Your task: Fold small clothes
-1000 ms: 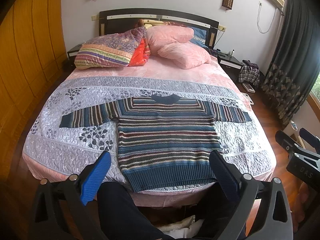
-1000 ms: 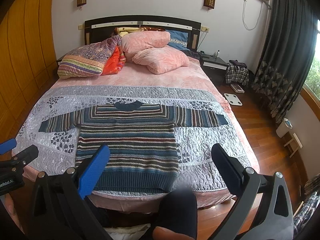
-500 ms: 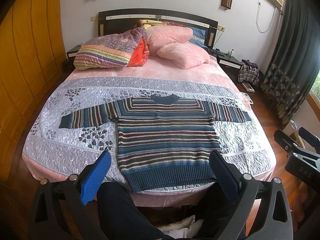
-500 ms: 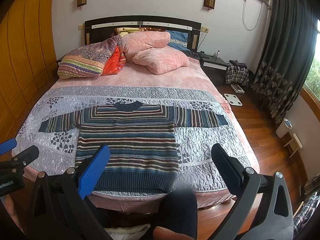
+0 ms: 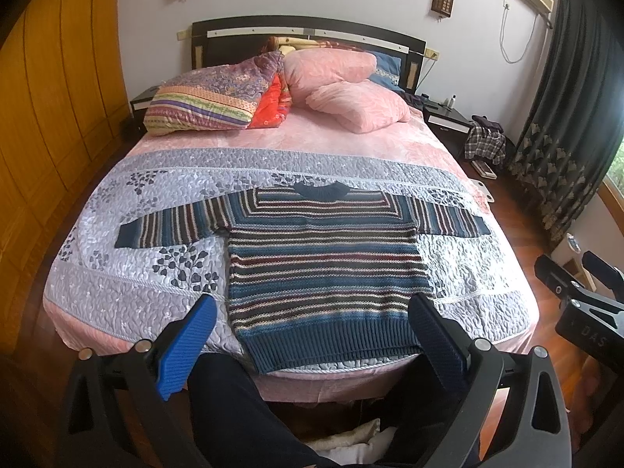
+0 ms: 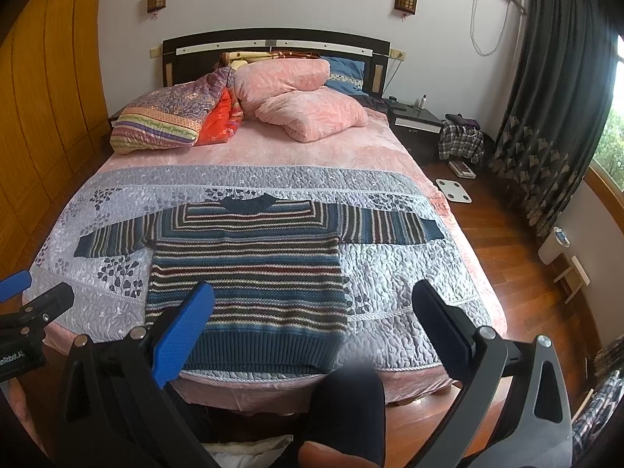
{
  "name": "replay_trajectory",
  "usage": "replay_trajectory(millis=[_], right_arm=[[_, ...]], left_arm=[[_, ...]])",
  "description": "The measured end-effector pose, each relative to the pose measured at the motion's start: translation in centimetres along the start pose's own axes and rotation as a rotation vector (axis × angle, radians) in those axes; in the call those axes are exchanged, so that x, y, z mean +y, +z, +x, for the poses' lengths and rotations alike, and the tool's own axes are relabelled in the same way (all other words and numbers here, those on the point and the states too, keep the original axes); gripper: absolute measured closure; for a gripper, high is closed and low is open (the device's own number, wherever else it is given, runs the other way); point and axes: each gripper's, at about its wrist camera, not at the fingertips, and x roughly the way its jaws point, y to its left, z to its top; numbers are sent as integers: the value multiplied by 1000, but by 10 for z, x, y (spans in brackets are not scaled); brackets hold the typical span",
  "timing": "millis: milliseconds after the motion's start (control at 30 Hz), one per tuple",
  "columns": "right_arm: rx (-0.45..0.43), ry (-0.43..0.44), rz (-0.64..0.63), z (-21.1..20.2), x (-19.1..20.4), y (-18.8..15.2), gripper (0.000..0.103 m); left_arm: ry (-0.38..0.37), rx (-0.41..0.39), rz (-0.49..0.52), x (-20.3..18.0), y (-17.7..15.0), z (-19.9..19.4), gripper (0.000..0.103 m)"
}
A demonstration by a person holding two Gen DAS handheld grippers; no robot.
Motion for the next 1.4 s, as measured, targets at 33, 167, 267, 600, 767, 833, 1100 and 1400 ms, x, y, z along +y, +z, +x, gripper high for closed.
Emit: replay_trajectory(millis=[33,167,267,600,767,833,1100,1400], right_arm=[[1,-1,-1,-1,0,0,3],[-1,-1,-1,-1,0,0,3],[0,-1,-2,-1,0,0,3],[-1,-2,-2,-2,0,0,3],[-1,-2,-2,-2,0,0,3],[-2,-2,-3,-2,0,0,3],[-13,-7,-8,-6,-2,0,3],[-38,-48,-39,7,-9,-3,3]], left_arm=[[1,1,1,0,0,0,4],[0,-1,0,-2,-1,-1,4],[-1,-1,1,-2,-1,-1,4],[-2,-2,-2,-4,-4,0,4],[-2,-1,0,-3,-4,0,4],[-3,-2,-1,-3,-4,0,4],[-20,0,-8,-9,-7,2,4],[-95,-73,33,-2,-12,20,4]])
